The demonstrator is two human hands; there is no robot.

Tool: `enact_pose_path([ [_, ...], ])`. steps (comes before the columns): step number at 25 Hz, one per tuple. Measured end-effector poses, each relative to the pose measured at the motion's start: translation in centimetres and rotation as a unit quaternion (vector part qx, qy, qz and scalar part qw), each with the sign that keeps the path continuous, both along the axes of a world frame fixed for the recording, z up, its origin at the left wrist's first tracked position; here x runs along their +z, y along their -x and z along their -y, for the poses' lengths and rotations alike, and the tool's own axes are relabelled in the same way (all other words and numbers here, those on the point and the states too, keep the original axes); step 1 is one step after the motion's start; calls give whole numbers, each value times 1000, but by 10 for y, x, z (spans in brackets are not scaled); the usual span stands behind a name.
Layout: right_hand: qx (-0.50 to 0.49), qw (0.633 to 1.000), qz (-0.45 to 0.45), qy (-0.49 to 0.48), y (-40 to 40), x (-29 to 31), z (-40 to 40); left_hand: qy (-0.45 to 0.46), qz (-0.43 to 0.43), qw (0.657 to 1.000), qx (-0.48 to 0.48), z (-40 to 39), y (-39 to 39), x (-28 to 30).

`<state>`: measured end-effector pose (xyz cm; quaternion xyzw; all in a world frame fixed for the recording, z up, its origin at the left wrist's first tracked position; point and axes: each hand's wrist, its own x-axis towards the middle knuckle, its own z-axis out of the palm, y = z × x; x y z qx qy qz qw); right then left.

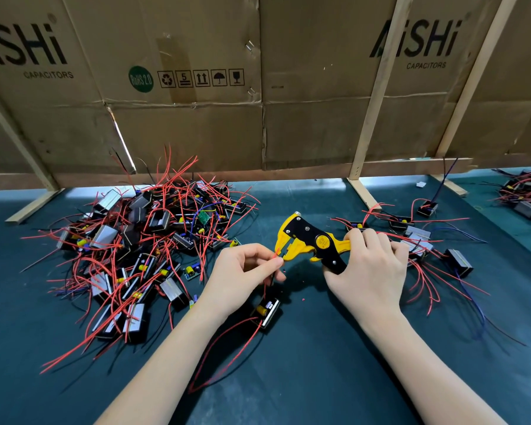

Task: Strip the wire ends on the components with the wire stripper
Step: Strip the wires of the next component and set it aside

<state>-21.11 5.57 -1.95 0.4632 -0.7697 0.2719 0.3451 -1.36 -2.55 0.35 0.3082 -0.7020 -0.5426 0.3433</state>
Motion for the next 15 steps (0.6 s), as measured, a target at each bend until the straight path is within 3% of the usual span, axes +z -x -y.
enact_pose_path([
  [15, 16, 999, -31, -11, 2, 0, 0, -18, 20, 1000, -15, 3, -2, -1],
])
